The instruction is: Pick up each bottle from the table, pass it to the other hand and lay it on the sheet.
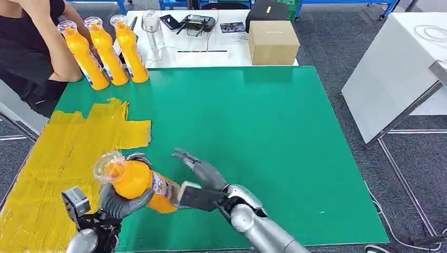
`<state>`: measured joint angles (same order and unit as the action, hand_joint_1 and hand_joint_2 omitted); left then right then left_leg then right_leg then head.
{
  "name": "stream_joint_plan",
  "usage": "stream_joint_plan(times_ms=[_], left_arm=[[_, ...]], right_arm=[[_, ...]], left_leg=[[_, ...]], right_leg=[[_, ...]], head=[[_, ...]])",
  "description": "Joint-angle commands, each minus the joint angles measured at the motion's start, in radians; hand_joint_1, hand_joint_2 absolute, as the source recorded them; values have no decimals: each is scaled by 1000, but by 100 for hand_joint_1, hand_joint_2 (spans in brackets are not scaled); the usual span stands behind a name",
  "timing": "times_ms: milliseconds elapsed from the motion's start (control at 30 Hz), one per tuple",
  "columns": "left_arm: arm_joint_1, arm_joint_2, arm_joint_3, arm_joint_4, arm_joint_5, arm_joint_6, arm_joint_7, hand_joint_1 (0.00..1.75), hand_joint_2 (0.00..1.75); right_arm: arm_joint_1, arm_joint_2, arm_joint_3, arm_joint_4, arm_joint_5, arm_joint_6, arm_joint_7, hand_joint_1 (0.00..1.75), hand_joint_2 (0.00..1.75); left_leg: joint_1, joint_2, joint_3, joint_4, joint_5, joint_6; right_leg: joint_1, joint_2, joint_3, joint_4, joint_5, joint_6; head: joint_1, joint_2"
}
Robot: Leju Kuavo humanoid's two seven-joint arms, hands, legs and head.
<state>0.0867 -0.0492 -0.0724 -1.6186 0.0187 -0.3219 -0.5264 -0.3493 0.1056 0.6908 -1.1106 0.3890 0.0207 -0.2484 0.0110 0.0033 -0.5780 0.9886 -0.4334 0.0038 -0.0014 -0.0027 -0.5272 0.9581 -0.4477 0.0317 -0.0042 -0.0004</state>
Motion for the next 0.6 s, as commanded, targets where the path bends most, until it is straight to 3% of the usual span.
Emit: stream_joint_plan(times_ms=[33, 333, 367, 467, 500, 600], left_arm=[[-42, 50, 175, -9, -116, 45, -29, 175, 175], [-72, 90, 111, 11, -445, 231, -31, 175, 175], [-95, 132, 71, 49, -597, 307, 29, 175, 175], [-136, 155, 74, 122, -613, 318, 37, 175, 175], [-166, 170, 43, 174, -821, 464, 96, 175, 175], [-213, 184, -6, 297, -1172, 655, 225, 175, 175]], right_arm=[[33, -132, -108, -189, -18, 51, -38, 0, 0], [53, -141, -88, -212, -9, 68, -67, 0, 0], [50, -149, -88, -224, -11, 67, -65, 0, 0], [36, -153, -92, -221, -15, 70, -66, 0, 0], [39, -155, -93, -226, -15, 71, -66, 0, 0], [25, -155, -78, -217, -14, 79, -69, 0, 0]], left_leg=[[1, -3, 0, 0, 0, 0], [1, -3, 2, 0, -1, 0], [1, -3, 1, 0, 0, 0], [1, -4, 1, 0, 1, 0], [1, -5, 3, 0, 0, 0], [0, -6, 2, -1, 2, 0]], right_leg=[[0, -3, 1, 0, -1, 0], [1, -2, 3, 0, -1, 0], [0, -2, 1, 0, -1, 0], [0, -3, 1, 0, -1, 0], [1, -4, 4, 0, -1, -1], [0, -5, 3, -1, -1, 0]], head=[[0, 0], [0, 0], [1, 0], [0, 0], [1, 0], [1, 0]])
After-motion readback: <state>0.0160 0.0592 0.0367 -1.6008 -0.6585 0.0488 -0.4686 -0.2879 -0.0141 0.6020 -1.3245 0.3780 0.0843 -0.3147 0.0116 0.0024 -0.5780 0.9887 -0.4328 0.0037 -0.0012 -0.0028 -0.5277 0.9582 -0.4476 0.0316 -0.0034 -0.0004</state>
